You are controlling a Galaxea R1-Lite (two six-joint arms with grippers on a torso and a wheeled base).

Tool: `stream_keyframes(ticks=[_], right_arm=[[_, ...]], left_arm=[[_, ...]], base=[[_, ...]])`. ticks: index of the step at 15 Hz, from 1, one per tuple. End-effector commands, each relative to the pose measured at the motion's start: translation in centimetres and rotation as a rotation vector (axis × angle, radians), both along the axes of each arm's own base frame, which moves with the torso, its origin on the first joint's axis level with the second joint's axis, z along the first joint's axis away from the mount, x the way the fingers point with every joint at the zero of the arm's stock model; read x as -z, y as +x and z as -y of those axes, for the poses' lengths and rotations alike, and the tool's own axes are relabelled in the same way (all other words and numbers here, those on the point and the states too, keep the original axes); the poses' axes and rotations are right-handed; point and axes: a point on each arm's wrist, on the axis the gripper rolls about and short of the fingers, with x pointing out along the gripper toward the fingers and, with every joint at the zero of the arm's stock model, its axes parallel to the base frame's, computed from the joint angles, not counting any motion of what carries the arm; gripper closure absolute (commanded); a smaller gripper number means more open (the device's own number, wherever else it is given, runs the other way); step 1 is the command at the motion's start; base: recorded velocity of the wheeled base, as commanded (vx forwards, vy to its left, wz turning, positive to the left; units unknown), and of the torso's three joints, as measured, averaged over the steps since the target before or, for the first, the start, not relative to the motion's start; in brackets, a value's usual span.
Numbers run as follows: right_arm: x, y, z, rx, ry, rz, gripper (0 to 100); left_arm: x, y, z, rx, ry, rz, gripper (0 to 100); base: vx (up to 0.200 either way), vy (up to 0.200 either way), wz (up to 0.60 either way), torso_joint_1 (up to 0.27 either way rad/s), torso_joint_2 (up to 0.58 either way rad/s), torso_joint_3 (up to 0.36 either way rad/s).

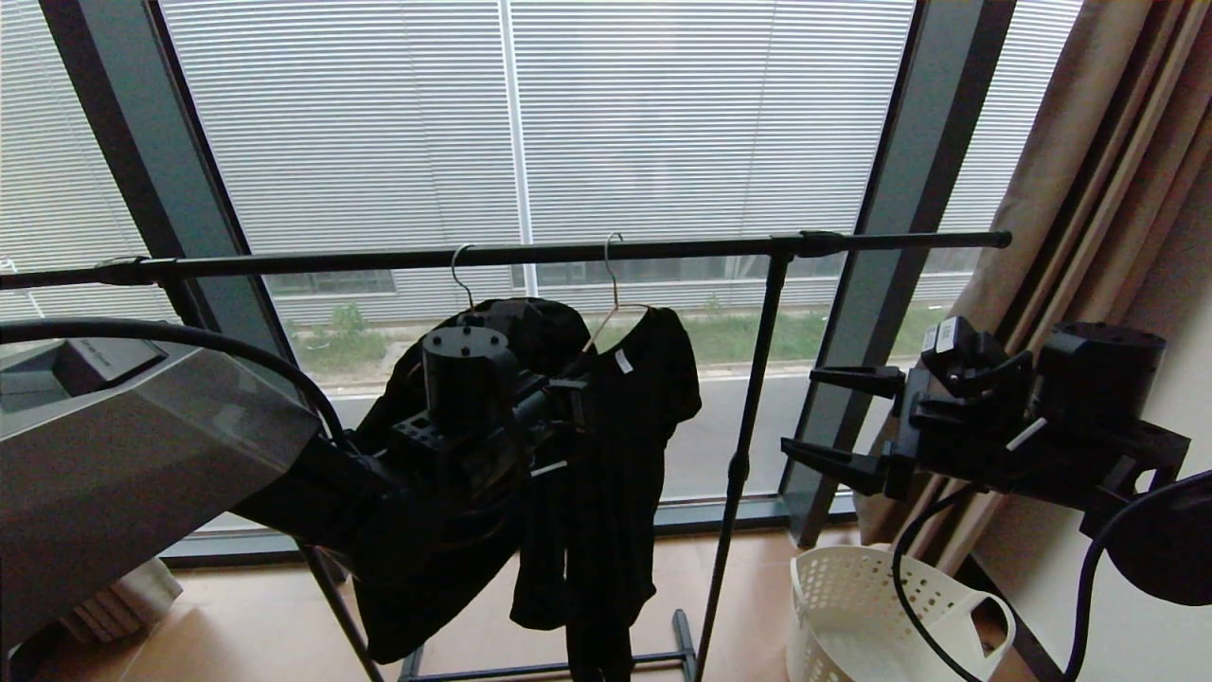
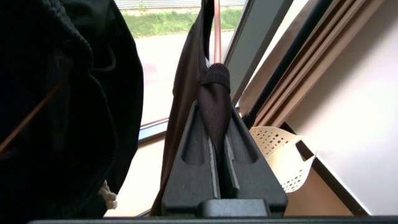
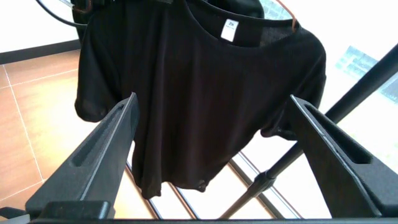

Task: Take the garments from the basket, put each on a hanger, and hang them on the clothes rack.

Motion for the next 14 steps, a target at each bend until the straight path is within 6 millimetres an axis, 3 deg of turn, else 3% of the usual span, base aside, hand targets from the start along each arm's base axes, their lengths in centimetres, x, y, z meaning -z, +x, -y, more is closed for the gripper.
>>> stream_keyframes(ticks=[1,4,5,11,14], right_arm=[[0.1,0.1,0.0,-0.001,-0.001,-0.003,0],[0.2,0.1,-0.1,-0.001,-0.001,-0.005,0],[0.2,0.1,-0.1,-0.001,-0.002,-0.004,0],[0.2,0.0,0.0,-0.001,-0.001,-0.003,0],[0.0,-0.1,0.0,-0.001,0.0,0.001,0]], left_arm=[[0.1,-0.2,0.0,0.001,0.003,-0.005,100],[0.3,-0.5,0.1,0.009,0.011,-0.014,100],[0.2,-0.5,0.2,0.011,0.009,-0.012,0],[-0.6,-1.0,-0.1,0.015,0.005,0.003,0],[-2.1,-2.1,-1.0,0.016,0.015,0.036,0]], base=[[0.0,0.0,0.0,0.0,0.0,0.0],[0.0,0.0,0.0,0.0,0.0,0.0],[0.0,0.0,0.0,0.0,0.0,0.0],[0.0,0.0,0.0,0.0,0.0,0.0],[0.0,0.0,0.0,0.0,0.0,0.0]])
